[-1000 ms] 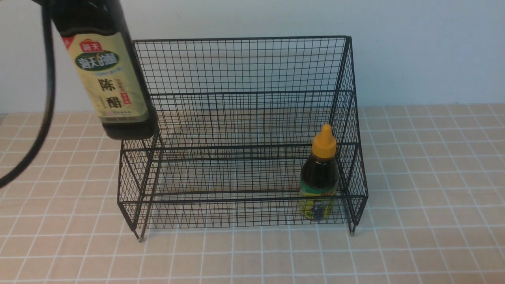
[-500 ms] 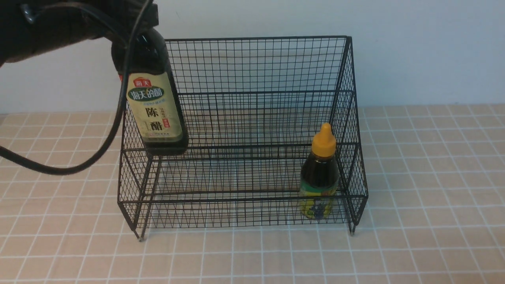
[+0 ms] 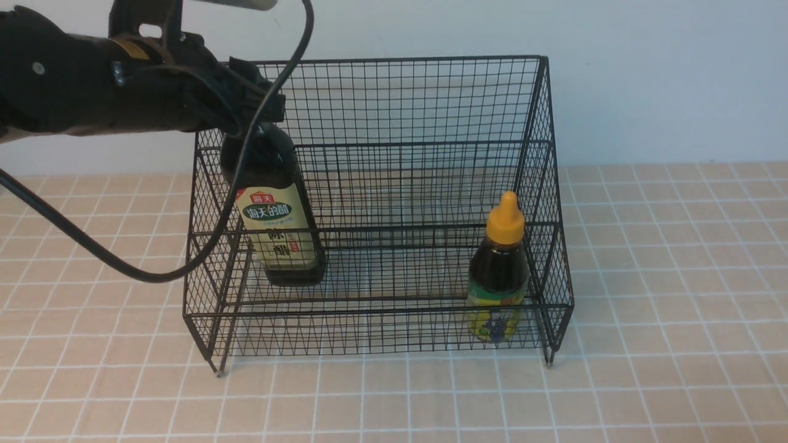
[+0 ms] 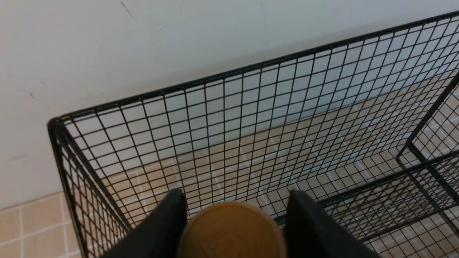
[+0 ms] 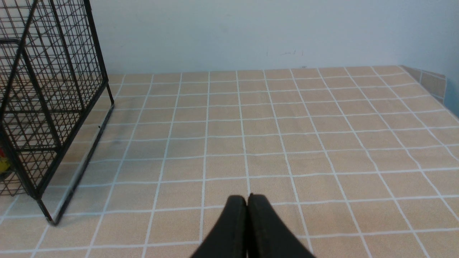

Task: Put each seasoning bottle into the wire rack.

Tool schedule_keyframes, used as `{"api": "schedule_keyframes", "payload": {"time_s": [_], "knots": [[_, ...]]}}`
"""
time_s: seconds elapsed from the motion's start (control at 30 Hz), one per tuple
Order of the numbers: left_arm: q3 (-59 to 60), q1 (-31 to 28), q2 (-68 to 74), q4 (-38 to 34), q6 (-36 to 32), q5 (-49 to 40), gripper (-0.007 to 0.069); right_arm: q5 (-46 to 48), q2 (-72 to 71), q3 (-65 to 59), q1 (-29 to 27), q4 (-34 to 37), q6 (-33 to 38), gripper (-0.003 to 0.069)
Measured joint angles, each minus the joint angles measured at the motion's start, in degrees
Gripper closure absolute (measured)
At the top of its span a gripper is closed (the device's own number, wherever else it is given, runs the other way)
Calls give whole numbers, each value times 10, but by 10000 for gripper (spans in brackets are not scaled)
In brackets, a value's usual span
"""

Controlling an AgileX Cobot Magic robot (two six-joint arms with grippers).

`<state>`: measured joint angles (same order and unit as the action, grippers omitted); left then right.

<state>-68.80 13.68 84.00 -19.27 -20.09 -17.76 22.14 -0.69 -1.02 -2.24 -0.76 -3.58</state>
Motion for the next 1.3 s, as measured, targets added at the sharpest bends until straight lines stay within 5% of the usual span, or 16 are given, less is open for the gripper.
{"api": "schedule_keyframes", "payload": {"time_s": [0.23,0.47,0.67,0.8,1.0,1.13,1.3], "knots": [[-3,0,4,0,0,-1,286,0,0,0,0,0,0,672],[-9,1,-17,-2,-1,1,159,0,0,0,0,0,0,672],[-9,1,-80,0,-19,-6,167,0,0,0,0,0,0,672],[-9,1,-153,0,-19,-47,260,0,0,0,0,0,0,672],[-11,1,-270,2,-3,-251,575,0,0,0,0,0,0,672],[7,1,-323,9,37,-349,627,0,0,0,0,0,0,672],[70,1,-412,15,72,-361,631,0,0,0,0,0,0,672]]}}
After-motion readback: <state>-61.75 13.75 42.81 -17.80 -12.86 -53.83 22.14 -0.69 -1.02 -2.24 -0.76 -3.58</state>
